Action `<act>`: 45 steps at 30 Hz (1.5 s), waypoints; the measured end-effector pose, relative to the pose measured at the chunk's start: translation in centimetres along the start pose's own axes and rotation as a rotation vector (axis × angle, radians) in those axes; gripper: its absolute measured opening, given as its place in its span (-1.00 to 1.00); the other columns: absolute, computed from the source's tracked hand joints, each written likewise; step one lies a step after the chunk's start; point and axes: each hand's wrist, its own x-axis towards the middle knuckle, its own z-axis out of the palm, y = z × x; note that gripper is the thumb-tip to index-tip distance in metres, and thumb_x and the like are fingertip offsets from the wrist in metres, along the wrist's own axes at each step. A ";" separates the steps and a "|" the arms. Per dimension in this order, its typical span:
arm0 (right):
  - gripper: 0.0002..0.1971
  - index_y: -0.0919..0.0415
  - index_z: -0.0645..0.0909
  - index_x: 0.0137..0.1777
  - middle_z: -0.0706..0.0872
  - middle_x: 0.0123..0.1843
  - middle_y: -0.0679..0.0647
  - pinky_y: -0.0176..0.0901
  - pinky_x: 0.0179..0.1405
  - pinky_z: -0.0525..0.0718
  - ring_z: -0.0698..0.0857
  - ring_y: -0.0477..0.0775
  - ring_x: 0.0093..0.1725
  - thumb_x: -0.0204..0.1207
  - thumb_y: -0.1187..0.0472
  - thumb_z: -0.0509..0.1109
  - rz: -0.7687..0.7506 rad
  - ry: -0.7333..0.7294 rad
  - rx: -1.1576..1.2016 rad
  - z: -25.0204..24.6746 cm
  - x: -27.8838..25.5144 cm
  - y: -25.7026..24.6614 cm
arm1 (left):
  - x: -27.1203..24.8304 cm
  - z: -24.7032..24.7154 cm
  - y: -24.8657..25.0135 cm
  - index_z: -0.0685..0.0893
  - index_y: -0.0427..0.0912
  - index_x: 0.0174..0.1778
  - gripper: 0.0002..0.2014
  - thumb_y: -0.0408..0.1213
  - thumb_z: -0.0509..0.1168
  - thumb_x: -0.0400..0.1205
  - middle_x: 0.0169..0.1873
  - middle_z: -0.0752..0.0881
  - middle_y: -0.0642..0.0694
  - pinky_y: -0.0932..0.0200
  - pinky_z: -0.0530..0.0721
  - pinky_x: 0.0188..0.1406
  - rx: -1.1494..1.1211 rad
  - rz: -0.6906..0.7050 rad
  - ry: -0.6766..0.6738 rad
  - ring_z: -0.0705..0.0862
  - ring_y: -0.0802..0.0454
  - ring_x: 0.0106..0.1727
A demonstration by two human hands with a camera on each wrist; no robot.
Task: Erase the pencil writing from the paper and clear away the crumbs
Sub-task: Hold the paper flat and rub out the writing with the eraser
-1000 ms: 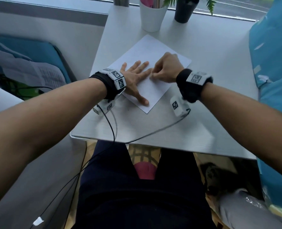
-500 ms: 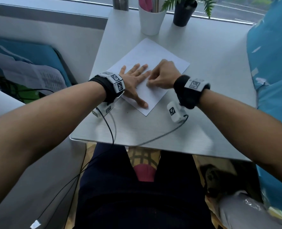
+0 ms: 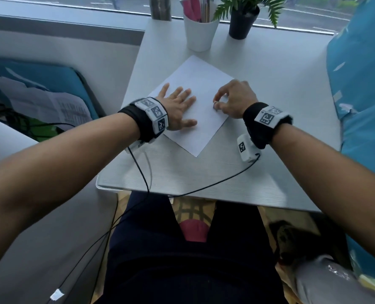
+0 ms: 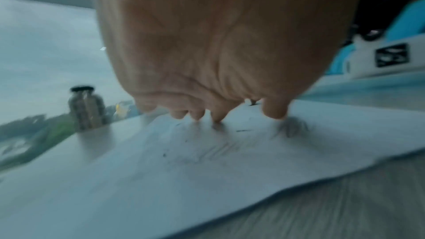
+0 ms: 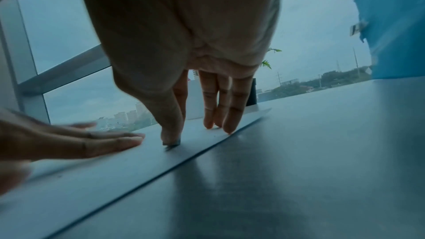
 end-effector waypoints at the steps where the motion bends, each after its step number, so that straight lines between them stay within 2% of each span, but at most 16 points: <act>1: -0.90 -0.03 0.80 -0.11 0.66 -0.07 -0.02 -0.07 0.13 0.57 0.53 0.01 0.14 0.38 0.09 0.54 0.012 0.003 -0.012 0.0 0.1 0.0 | -0.5 -0.1 0.6 -0.21 -0.11 0.74 -0.13 0.39 -0.17 0.65 0.72 -0.26 -0.08 -0.27 -0.33 0.64 0.013 0.005 0.060 -0.28 -0.02 0.72; 3: -0.88 -0.05 0.80 -0.08 0.63 -0.06 -0.01 -0.09 0.10 0.50 0.53 0.04 0.22 0.38 0.08 0.54 0.019 0.001 -0.030 -0.1 0.4 0.0 | -1.2 0.2 2.2 -0.21 -0.12 0.74 -0.18 0.34 -0.23 0.68 0.72 -0.25 -0.08 -0.24 -0.32 0.66 -0.023 0.144 0.113 -0.27 -0.01 0.72; 6: -0.88 -0.06 0.81 -0.07 0.71 0.01 0.03 -0.09 0.09 0.52 0.59 0.10 0.21 0.39 0.09 0.55 0.001 -0.018 -0.055 -0.2 0.3 -0.2 | -2.2 1.6 4.5 -0.25 0.01 0.73 -0.27 0.28 -0.24 0.70 0.70 -0.29 0.00 -0.14 -0.32 0.64 -0.118 0.456 -0.027 -0.30 0.03 0.70; 8: -0.86 -0.05 0.81 -0.04 0.72 0.11 0.08 -0.08 0.13 0.54 0.61 0.13 0.21 0.41 0.11 0.55 -0.014 -0.019 -0.076 -0.3 0.1 -0.3 | -2.1 2.4 3.9 -0.24 0.07 0.72 -0.33 0.23 -0.21 0.73 0.70 -0.30 0.05 -0.18 -0.32 0.65 -0.154 0.499 -0.047 -0.32 0.04 0.70; 11: -0.84 -0.01 0.79 0.01 0.67 0.18 0.14 -0.06 0.19 0.57 0.64 0.20 0.17 0.44 0.15 0.51 -0.009 -0.001 -0.096 -0.4 -0.3 -0.6 | -0.7 1.9 0.8 -0.22 0.08 0.73 -0.31 0.19 -0.08 0.75 0.71 -0.30 0.04 -0.34 -0.22 0.65 -0.169 0.321 -0.020 -0.30 0.01 0.71; 15: -0.86 0.02 0.77 -0.03 0.67 0.14 0.14 -0.08 0.05 0.54 0.67 0.22 0.11 0.45 0.18 0.46 -0.029 -0.016 -0.136 -0.6 -0.5 -1.4 | 0.2 0.6 -1.7 -0.26 0.09 0.72 0.10 0.44 0.26 0.47 0.70 -0.32 0.06 -0.31 -0.25 0.65 -0.196 0.143 -0.017 -0.31 0.00 0.71; 17: -0.87 0.06 0.78 -0.07 0.71 0.07 0.14 -0.11 -0.02 0.56 0.68 0.22 0.08 0.43 0.23 0.45 -0.040 -0.020 -0.138 -0.8 -0.4 -1.5 | 0.4 0.5 -1.9 -0.27 0.10 0.72 0.23 0.50 0.33 0.33 0.70 -0.33 0.06 -0.27 -0.27 0.65 -0.230 0.098 -0.011 -0.33 0.01 0.70; 20: -0.88 0.18 0.81 -0.13 0.78 -0.07 0.15 -0.03 0.03 0.71 0.70 0.23 0.04 0.39 0.31 0.47 -0.119 -0.030 -0.052 -0.2 -0.4 -2.3 | 0.5 0.9 -1.7 -0.29 0.14 0.71 0.35 0.60 0.33 0.18 0.70 -0.36 0.06 -0.27 -0.30 0.65 -0.266 0.037 0.000 -0.37 0.01 0.70; 23: -0.88 0.22 0.82 -0.13 0.75 -0.20 0.08 -0.12 0.05 0.68 0.71 0.15 -0.03 0.36 0.25 0.51 -0.194 -0.061 -0.001 0.3 -0.6 -3.5 | 0.5 1.6 -1.4 -0.32 0.18 0.69 0.40 0.67 0.29 0.09 0.68 -0.40 0.07 -0.27 -0.33 0.64 -0.280 0.011 0.006 -0.41 0.01 0.68; 27: -0.86 0.23 0.83 -0.20 0.76 -0.23 0.07 -0.15 0.03 0.70 0.71 0.10 -0.03 0.36 0.19 0.48 -0.116 -0.016 0.078 0.5 0.1 -4.0 | 0.7 1.5 -1.6 -0.34 0.24 0.68 0.41 0.69 0.29 0.05 0.67 -0.43 0.04 -0.24 -0.36 0.63 -0.286 -0.002 -0.007 -0.43 -0.02 0.68; 31: -0.84 0.30 0.78 -0.31 0.71 -0.37 0.08 -0.24 -0.18 0.59 0.63 0.08 -0.31 0.35 0.24 0.41 -0.205 -0.136 0.037 1.8 -1.4 -5.3 | 0.8 1.6 -1.6 -0.37 0.21 0.67 0.43 0.71 0.27 0.04 0.66 -0.45 0.03 -0.27 -0.33 0.64 -0.266 -0.001 -0.021 -0.43 -0.03 0.68; 35: -0.84 0.25 0.81 -0.27 0.80 -0.30 0.16 -0.22 -0.11 0.73 0.71 0.04 -0.26 0.33 0.20 0.43 -0.061 -0.017 0.118 1.1 0.1 -4.3 | 0.7 1.4 -1.5 -0.35 0.24 0.67 0.42 0.71 0.27 0.03 0.67 -0.43 0.03 -0.29 -0.33 0.63 -0.278 -0.013 -0.014 -0.41 -0.03 0.69; 39: -0.85 0.29 0.79 -0.29 0.78 -0.27 0.17 -0.26 -0.23 0.62 0.64 0.04 -0.32 0.33 0.23 0.43 -0.189 -0.127 0.036 2.1 -1.4 -5.6 | 0.6 1.3 -1.3 -0.39 0.22 0.66 0.47 0.76 0.21 -0.04 0.66 -0.46 0.03 -0.31 -0.33 0.62 -0.271 -0.025 -0.027 -0.43 -0.02 0.68; 42: -0.85 0.27 0.82 -0.24 0.77 -0.30 0.11 -0.22 -0.07 0.74 0.70 0.02 -0.24 0.31 0.20 0.48 -0.059 -0.019 0.094 1.1 0.1 -4.2 | 0.5 1.5 -0.6 -0.37 0.23 0.67 0.45 0.74 0.25 0.00 0.67 -0.45 0.02 -0.33 -0.33 0.62 -0.285 -0.054 -0.016 -0.42 -0.05 0.68; 43: -0.86 0.26 0.80 -0.26 0.74 -0.34 0.09 -0.19 -0.06 0.76 0.68 0.00 -0.26 0.31 0.20 0.46 -0.056 -0.010 0.092 1.3 0.3 -4.2 | 0.5 1.6 -0.5 -0.37 0.23 0.67 0.44 0.73 0.26 0.01 0.67 -0.45 0.01 -0.33 -0.33 0.61 -0.290 -0.063 -0.013 -0.42 -0.06 0.68; 45: -0.87 0.27 0.76 -0.32 0.68 -0.40 0.06 -0.16 -0.12 0.75 0.61 -0.01 -0.37 0.30 0.22 0.43 -0.137 -0.097 0.032 1.9 -0.6 -5.1 | 0.5 1.7 -0.3 -0.39 0.23 0.66 0.45 0.73 0.25 0.00 0.66 -0.45 0.01 -0.33 -0.34 0.61 -0.293 -0.064 -0.006 -0.42 -0.06 0.68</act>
